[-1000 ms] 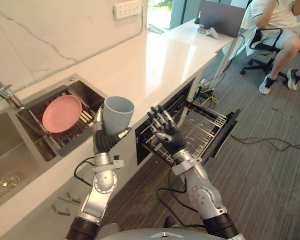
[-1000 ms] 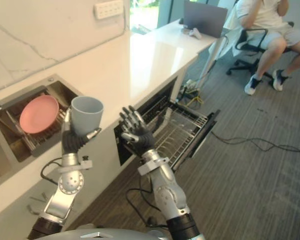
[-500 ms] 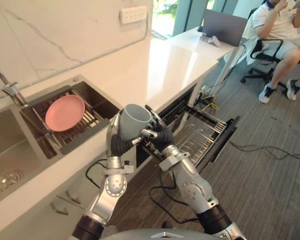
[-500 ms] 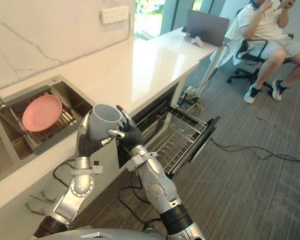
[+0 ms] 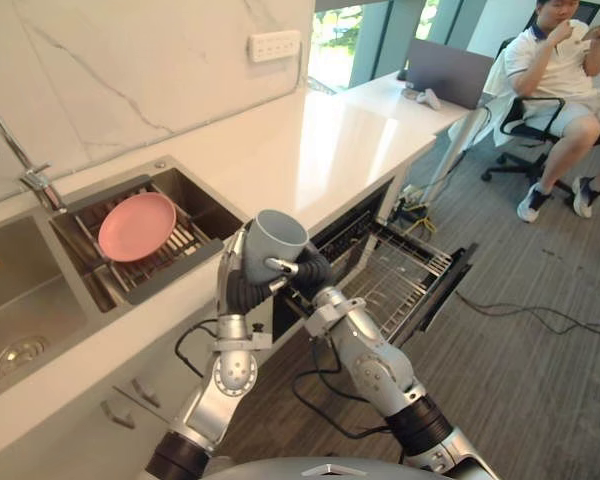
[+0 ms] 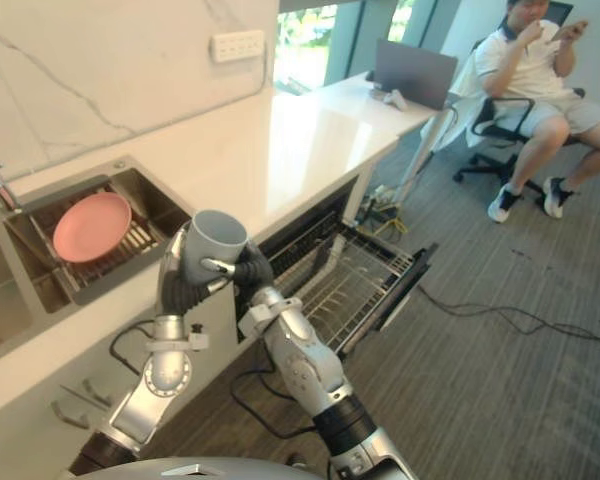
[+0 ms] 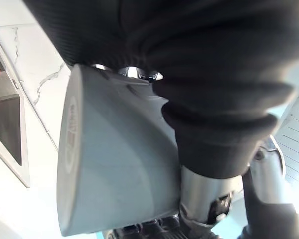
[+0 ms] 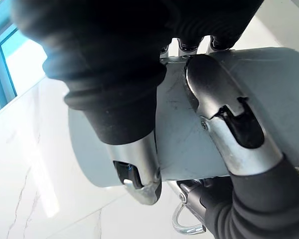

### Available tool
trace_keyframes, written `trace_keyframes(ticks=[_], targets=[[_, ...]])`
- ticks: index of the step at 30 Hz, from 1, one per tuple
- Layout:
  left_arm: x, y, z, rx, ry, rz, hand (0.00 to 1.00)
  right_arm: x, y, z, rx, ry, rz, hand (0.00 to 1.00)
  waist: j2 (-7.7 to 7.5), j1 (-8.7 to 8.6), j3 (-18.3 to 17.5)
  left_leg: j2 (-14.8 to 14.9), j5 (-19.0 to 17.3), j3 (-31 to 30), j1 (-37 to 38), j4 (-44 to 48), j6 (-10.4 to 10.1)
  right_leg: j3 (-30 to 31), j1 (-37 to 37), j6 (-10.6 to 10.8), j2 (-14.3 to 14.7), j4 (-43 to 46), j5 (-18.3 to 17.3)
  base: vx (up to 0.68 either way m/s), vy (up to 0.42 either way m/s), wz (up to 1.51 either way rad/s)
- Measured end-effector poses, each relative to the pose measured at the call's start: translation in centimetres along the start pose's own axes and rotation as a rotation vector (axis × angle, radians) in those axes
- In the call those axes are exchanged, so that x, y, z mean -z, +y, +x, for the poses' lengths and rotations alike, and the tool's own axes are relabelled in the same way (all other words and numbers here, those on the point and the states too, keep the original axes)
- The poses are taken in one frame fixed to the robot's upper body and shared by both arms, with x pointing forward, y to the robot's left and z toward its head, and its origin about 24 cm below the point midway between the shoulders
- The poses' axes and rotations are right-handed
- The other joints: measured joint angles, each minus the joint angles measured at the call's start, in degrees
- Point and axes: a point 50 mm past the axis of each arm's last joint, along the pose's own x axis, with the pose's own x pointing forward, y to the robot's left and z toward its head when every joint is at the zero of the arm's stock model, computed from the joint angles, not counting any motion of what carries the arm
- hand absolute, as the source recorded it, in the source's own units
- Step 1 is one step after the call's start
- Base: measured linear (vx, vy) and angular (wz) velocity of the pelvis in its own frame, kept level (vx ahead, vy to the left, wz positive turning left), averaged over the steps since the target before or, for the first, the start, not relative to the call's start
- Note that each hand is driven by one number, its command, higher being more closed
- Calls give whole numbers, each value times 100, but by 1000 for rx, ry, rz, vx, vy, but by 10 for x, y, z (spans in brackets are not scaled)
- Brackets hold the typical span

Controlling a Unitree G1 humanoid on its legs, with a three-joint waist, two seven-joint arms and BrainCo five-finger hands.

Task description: Walk over to the sink, pick up the cup, carry it to the dishwasher, place the cup inside the dishwasher, then close the dishwasher door

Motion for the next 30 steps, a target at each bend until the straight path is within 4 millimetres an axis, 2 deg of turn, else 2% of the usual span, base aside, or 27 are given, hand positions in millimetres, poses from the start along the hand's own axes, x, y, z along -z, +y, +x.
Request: trace_keyframes(ticks=[13, 22, 26, 27, 30], targets=[[-3, 1, 6, -25, -20, -11, 100, -5, 5, 7, -10, -49, -21, 100, -4, 30, -34, 0, 15, -115, -5, 1, -24, -124, 62, 33, 2, -1, 4, -4, 6, 3], [-5, 4, 4, -23, -62, -20, 100, -10, 10, 8, -50, -142, 163, 100, 39, 147, -91, 2, 21, -141, -29, 1, -35, -147, 57, 1, 7, -1, -21, 0, 0, 0], [-4, 6, 1, -25, -66, -25, 100, -12, 11, 8, -66, -162, 173, 100, 45, 176, -239, 0, 26, -154, -117, 0, -42, -156, -26, -3, 7, -1, -29, -1, 10, 2], [-4, 6, 0, -27, -66, -25, 0, -13, 12, 9, -70, -167, 175, 100, 55, 177, -245, 1, 28, -154, -114, 0, -44, -155, -24, 14, 8, -1, -16, 0, 0, 0], [0, 8, -8, -30, -39, -19, 0, -18, 14, 12, -85, -195, 209, 100, 86, 159, -263, 2, 28, -139, -108, -2, -45, -135, -32, 30, 11, -1, -4, -3, 16, -2]])
